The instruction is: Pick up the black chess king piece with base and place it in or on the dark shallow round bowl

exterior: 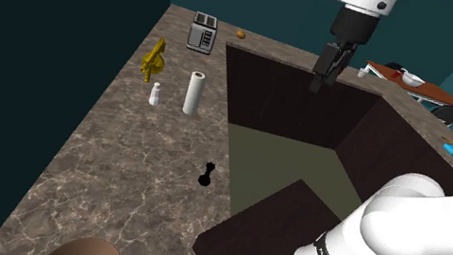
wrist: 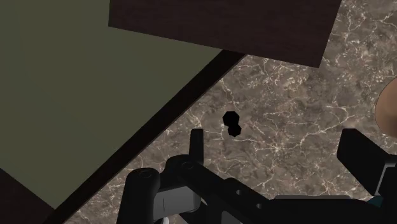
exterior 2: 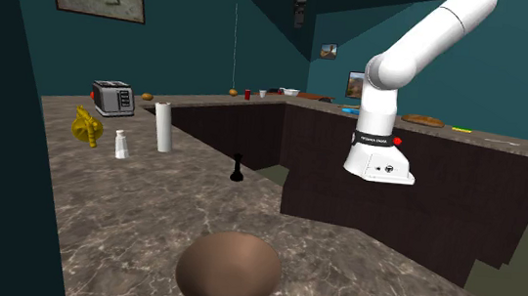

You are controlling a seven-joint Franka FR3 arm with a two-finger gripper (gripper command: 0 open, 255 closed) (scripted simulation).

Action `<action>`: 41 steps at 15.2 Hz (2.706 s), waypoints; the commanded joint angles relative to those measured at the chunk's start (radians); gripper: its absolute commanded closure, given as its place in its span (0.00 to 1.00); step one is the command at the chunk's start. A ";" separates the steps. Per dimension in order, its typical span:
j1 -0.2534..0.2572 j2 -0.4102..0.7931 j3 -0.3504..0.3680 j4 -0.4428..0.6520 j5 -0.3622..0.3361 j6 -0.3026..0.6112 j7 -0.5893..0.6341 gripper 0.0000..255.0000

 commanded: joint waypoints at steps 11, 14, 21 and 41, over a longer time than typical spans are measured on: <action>0.017 0.097 0.016 -0.260 0.027 0.383 -0.010 0.00; 0.022 0.161 0.024 -0.312 0.035 0.508 -0.013 0.00; 0.033 0.379 0.041 -0.377 0.049 0.809 -0.021 0.00; 0.057 1.034 0.050 -0.269 -0.001 1.389 0.006 0.00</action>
